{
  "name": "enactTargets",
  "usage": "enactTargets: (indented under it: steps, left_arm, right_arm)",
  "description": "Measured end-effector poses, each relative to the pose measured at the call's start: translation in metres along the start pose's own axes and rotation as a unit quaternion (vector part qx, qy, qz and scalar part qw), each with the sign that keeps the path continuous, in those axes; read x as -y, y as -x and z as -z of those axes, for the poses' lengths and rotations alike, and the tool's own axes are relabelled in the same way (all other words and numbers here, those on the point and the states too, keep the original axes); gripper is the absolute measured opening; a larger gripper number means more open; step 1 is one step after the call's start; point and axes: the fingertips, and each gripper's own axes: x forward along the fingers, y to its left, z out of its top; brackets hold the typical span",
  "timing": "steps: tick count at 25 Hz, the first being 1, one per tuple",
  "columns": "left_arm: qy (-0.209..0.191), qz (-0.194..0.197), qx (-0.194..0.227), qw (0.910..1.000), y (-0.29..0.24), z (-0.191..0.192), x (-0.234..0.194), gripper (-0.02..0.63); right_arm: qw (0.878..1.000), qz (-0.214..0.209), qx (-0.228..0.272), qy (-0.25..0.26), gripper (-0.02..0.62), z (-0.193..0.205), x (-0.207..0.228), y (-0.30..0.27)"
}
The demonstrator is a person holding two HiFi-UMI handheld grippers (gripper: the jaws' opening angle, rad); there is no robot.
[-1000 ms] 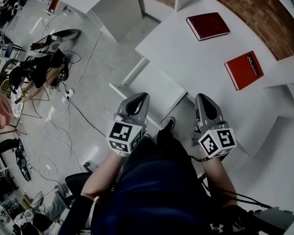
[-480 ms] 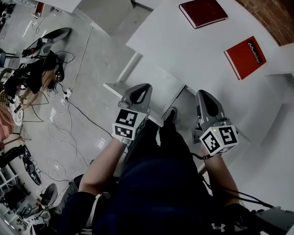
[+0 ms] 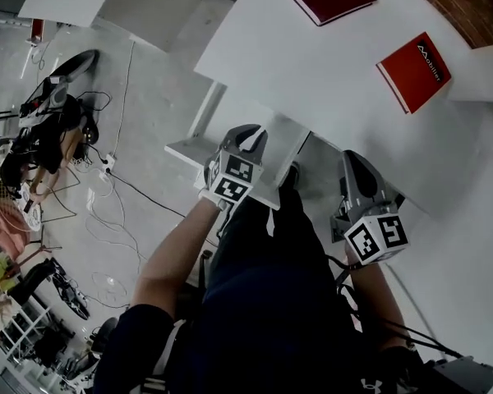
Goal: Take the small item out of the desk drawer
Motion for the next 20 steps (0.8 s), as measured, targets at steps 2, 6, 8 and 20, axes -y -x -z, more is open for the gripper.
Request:
enactTargets:
  steps: [2, 6, 8, 20]
  left_arm:
    - [-0.025, 0.015, -0.019, 0.9994, -0.021, 0.016, 0.004, 0.063]
    - [-0.082, 0.034, -0.035, 0.9955, -0.054, 0.03, 0.01, 0.063]
    - [-0.108, 0.04, -0.044, 0.9924, -0.072, 0.036, 0.013, 0.064]
    - [-0.212, 0.064, -0.165, 0.9612, -0.164, 0.105, 0.006, 0.191]
  right_arm:
    - [1.0, 0.016, -0.002, -0.006, 0.003, 0.008, 0.005, 0.004]
    - [0.999, 0.045, -0.007, -0.018, 0.003, 0.017, 0.013, 0.014]
    - [0.998, 0.057, -0.009, -0.022, 0.002, 0.021, 0.019, 0.02]
    - [0.988, 0.142, -0.017, -0.058, 0.003, 0.043, 0.051, 0.064]
